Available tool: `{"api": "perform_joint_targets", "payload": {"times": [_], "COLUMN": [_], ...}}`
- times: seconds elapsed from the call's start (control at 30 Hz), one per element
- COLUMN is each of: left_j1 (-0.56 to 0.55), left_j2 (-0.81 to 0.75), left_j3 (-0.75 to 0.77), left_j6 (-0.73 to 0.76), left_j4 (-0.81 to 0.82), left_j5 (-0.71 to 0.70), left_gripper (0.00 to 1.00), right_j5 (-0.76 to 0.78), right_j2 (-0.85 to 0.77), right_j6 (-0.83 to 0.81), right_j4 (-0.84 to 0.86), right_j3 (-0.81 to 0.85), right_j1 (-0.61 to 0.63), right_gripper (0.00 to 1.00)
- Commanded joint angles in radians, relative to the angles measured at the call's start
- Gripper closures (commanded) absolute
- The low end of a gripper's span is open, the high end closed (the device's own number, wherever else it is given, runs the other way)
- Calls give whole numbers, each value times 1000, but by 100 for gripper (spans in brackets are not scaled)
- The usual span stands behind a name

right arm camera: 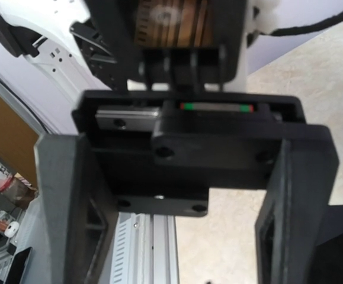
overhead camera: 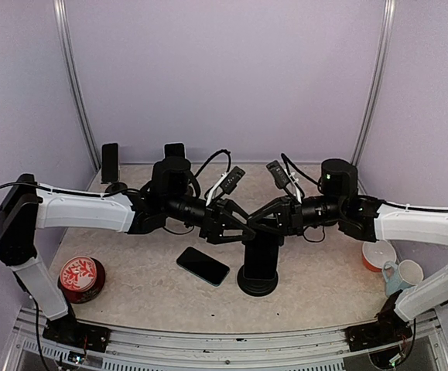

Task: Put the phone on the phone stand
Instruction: Install the phone onto the phone stand.

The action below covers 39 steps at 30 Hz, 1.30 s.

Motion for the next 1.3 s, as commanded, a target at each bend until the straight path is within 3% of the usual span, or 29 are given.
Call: {"api": "perform_joint_targets", "payload": {"times": [0.0,0.4,0.5,0.83,1.03,1.27], "left_j1": [5,18,19,17,11,2], "left_j2": [-37,-65,-75,-163,-149,-117], "left_j3": [-13,-29,-39,-140,-153,-143], "left_j6": [15,36,34,28,24,13], "left_j4": [5,-16,-18,-4,5,28], "left_j5": [-13,-54,-73,-242,-236,-184], "left_gripper": [23,2,1,1,2,16], "right_j5": [12,211,247,623,748,778], "right_j2": [-9,-112,-127,-142,-127,-127], "right_j6": [-42,-112,-97,-23,27,29], "right_j4": [-38,-273,-306,-596,-682,-685], "right_j3": [38,74,95,265,314,309], "right_j1": [15,15,16,102,145,155], "right_gripper": [73,23,2,0,0,0]}}
